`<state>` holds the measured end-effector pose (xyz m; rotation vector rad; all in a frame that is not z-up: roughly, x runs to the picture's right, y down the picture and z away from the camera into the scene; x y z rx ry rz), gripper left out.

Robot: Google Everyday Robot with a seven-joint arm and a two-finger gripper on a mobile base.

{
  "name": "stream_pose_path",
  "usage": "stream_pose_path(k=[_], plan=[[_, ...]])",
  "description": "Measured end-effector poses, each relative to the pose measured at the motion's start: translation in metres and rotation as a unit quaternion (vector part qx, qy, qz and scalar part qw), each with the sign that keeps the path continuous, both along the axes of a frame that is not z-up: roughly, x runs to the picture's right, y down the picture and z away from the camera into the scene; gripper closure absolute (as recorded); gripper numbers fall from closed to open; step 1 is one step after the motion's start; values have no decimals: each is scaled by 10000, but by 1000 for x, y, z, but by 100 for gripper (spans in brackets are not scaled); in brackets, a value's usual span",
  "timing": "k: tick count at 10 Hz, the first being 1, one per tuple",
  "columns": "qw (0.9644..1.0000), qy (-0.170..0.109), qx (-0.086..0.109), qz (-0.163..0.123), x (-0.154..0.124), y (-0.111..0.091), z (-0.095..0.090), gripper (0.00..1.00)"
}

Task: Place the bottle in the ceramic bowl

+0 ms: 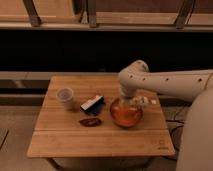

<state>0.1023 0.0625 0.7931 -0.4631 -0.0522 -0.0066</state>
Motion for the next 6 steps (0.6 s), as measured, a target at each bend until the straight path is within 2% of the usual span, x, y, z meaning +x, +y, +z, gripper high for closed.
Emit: stream_pose_path(k=[6], plan=[[10000,3,-11,3,1,1,1,20]])
